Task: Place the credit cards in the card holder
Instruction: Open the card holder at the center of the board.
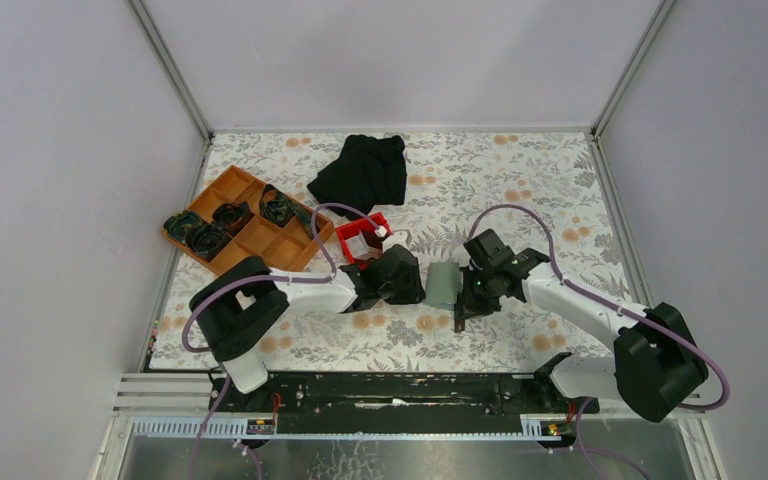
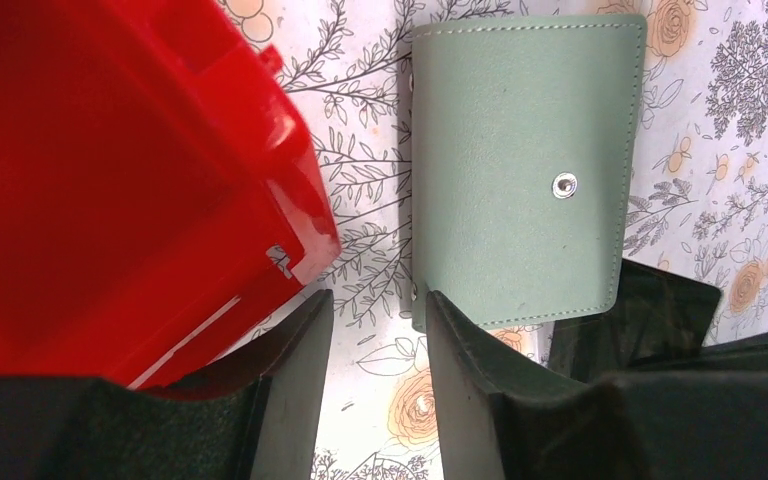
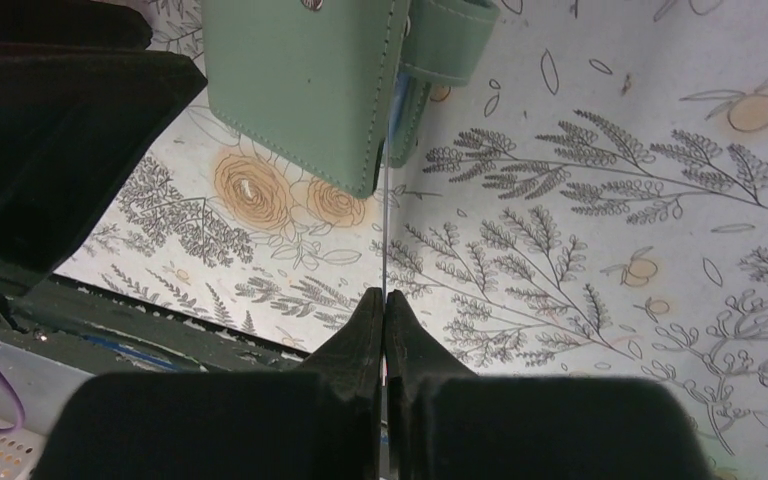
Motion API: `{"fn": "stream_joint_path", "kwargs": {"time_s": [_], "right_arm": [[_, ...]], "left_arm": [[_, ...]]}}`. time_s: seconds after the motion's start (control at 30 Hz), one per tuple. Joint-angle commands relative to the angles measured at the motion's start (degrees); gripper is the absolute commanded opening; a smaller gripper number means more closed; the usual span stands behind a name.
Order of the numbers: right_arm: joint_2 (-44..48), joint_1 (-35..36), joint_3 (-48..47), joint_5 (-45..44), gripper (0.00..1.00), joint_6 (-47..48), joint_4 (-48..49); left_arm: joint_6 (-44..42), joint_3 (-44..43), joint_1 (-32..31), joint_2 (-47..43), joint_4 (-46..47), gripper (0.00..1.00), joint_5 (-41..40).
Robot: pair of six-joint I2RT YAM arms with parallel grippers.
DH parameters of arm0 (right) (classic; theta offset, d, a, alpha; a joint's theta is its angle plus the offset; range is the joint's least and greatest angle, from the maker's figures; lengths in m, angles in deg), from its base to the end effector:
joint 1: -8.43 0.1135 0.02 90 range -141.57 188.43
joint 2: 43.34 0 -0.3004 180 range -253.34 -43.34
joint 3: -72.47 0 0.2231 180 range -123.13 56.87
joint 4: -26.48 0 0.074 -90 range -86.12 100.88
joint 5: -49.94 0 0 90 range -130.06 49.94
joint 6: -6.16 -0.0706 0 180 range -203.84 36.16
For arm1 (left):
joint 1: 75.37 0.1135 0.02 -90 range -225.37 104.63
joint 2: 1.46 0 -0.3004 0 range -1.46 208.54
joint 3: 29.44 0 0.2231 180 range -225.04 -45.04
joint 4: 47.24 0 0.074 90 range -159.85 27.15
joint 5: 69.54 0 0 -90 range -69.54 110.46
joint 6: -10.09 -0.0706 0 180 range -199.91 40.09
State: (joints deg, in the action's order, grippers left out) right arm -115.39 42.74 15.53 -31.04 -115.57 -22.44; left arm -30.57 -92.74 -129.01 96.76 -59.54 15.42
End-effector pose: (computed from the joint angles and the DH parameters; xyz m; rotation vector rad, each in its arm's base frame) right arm 0.1637 0.1251 0.2119 -0.1138 2.7951 0.5364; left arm 0.2089 -0.2733 0.1772 0.0512 2.5210 -0.7036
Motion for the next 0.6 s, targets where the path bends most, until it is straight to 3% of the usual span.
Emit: {"fn": "stream_joint_path", "kwargs": {"time_s": [0.0,0.57], "right_arm": [[-2.8,0.8,-1.7,0.5,0.00,1.1,2.7],[-5.8,1.0,-7.6,-13.2,0.00,2.5,-1.4]], "left_arm": [[-1.7,-1.1,-0.3,1.8,-1.8,0.47,-1.6],[-1.7,-3.4,-0.3,4.1,-2.6,0.48,-1.6]]}}
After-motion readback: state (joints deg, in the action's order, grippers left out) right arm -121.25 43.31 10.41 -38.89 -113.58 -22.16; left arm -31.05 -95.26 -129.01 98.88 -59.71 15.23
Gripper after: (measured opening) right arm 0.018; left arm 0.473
